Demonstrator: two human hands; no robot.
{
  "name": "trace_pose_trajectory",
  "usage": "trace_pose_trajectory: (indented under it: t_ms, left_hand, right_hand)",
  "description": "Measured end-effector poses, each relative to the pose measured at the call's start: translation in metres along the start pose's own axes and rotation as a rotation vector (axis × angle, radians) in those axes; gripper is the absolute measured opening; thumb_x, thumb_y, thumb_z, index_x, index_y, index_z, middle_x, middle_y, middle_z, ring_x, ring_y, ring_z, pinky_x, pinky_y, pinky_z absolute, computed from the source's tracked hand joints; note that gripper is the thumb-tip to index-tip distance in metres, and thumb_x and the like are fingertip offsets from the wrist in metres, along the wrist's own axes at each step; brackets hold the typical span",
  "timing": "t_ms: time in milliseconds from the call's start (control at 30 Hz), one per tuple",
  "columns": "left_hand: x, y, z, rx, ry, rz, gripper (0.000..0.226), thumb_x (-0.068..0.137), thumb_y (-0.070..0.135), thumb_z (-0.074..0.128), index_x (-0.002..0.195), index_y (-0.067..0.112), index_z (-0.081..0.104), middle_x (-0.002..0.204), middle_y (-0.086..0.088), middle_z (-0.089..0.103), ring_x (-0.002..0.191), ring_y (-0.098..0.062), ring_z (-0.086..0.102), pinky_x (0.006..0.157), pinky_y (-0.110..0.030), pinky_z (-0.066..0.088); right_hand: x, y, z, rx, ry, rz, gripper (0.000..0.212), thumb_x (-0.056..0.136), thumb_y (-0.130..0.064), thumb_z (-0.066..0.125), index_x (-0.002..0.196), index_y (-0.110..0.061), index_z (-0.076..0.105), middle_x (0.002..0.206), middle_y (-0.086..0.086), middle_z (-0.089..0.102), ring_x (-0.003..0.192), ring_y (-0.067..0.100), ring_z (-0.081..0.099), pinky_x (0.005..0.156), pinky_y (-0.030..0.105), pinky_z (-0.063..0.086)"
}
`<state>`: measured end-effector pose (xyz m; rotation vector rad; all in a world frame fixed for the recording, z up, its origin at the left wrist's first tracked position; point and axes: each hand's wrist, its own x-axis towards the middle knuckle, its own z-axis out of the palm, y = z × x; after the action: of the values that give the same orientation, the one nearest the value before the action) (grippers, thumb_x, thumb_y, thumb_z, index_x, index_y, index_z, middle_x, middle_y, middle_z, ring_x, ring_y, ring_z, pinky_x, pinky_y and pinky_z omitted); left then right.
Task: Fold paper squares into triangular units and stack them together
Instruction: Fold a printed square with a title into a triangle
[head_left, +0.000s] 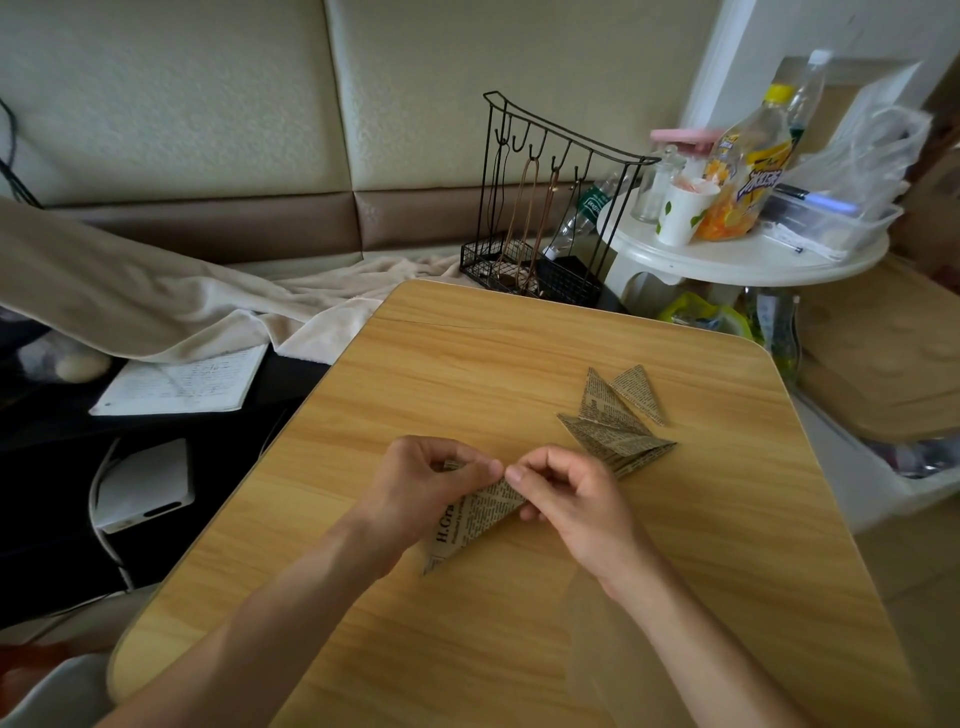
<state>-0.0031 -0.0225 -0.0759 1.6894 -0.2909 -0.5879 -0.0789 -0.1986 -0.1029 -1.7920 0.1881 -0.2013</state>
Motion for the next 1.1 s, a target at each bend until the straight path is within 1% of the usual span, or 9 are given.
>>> trace_pose_trajectory:
  t_ms: [100,200,300,433,567,667,833,967,1100]
  left_hand:
    - [0.0016,0.0018,-0.0032,-0.004,0.015,-0.009,0.019,0.081,0.035,0.084,0.087,0.017,0.082,0.088,-0.003,0.08,0.083,-0.015,0.076,0.067,-0.019,0.056]
    - [0.0025,0.0014,-0.0046,-0.038,0.047,-0.022,0.017,0.082,0.033,0.084,0.086,0.017,0.082,0.087,-0.003,0.08,0.081,-0.014,0.076,0.064,-0.016,0.054]
    - [0.0033,0.0,-0.0038,-0.039,0.058,-0.038,0.016,0.085,0.032,0.082,0.088,0.016,0.082,0.087,-0.003,0.08,0.079,-0.012,0.075,0.063,-0.015,0.053]
    - [0.0056,-0.0007,-0.0064,0.11,0.047,-0.046,0.014,0.095,0.029,0.072,0.089,0.02,0.081,0.084,0.001,0.079,0.071,-0.005,0.071,0.057,-0.013,0.049]
    - [0.0027,0.0041,-0.0088,0.204,-0.071,0.014,0.017,0.095,0.039,0.068,0.089,0.028,0.08,0.088,0.007,0.078,0.08,-0.003,0.072,0.063,-0.011,0.05]
    - [0.0007,0.0048,-0.0068,0.2,-0.15,0.048,0.014,0.091,0.039,0.075,0.088,0.026,0.081,0.089,0.002,0.079,0.084,-0.012,0.075,0.07,-0.018,0.055]
    - [0.003,0.001,-0.0074,0.134,-0.071,0.007,0.013,0.091,0.033,0.076,0.087,0.022,0.081,0.086,-0.003,0.078,0.077,-0.01,0.071,0.068,-0.018,0.054]
    - [0.0027,0.0012,-0.0062,0.152,-0.104,-0.013,0.013,0.092,0.035,0.075,0.089,0.023,0.08,0.086,0.001,0.078,0.077,-0.007,0.071,0.066,-0.015,0.052]
    - [0.0026,0.0027,-0.0042,0.152,-0.105,-0.021,0.013,0.092,0.034,0.074,0.089,0.023,0.08,0.087,-0.001,0.078,0.076,-0.01,0.073,0.065,-0.018,0.054]
  right_hand:
    - [0.0008,0.0005,-0.0015,0.02,0.038,0.03,0.013,0.097,-0.023,0.071,0.086,-0.018,0.075,0.072,-0.003,0.069,0.066,0.011,0.066,0.063,0.026,0.05]
    - [0.001,0.0006,-0.0007,0.102,0.083,0.06,0.013,0.099,-0.021,0.068,0.09,-0.013,0.075,0.072,-0.004,0.071,0.066,0.009,0.066,0.062,0.02,0.05]
    - [0.0005,0.0005,0.0012,0.13,0.121,0.074,0.014,0.1,-0.018,0.066,0.091,-0.012,0.074,0.071,-0.003,0.07,0.065,0.008,0.065,0.06,0.019,0.05]
    - [0.0009,0.0004,0.0015,0.127,0.153,0.079,0.014,0.101,-0.018,0.065,0.09,-0.012,0.073,0.068,-0.005,0.067,0.064,0.008,0.064,0.059,0.021,0.05]
    - [0.0014,-0.0009,-0.0046,0.072,0.07,0.065,0.013,0.098,-0.019,0.07,0.087,-0.013,0.074,0.068,-0.003,0.065,0.063,0.01,0.062,0.058,0.022,0.048]
    - [0.0001,-0.0013,-0.0038,0.039,-0.012,0.026,0.014,0.097,-0.021,0.072,0.086,-0.014,0.076,0.069,-0.002,0.067,0.061,0.011,0.06,0.057,0.019,0.046]
    - [-0.0011,0.0013,-0.0057,0.091,0.002,0.042,0.013,0.098,-0.024,0.07,0.088,-0.018,0.076,0.076,-0.002,0.071,0.065,0.011,0.061,0.058,0.021,0.047]
    - [0.0004,0.0021,-0.0041,0.058,-0.008,0.027,0.015,0.099,-0.016,0.068,0.085,-0.017,0.075,0.074,-0.002,0.07,0.065,0.012,0.061,0.058,0.022,0.046]
    - [0.0003,0.0023,-0.0032,0.017,-0.039,-0.011,0.015,0.1,-0.012,0.066,0.086,-0.013,0.072,0.075,-0.003,0.068,0.065,0.012,0.06,0.059,0.021,0.046]
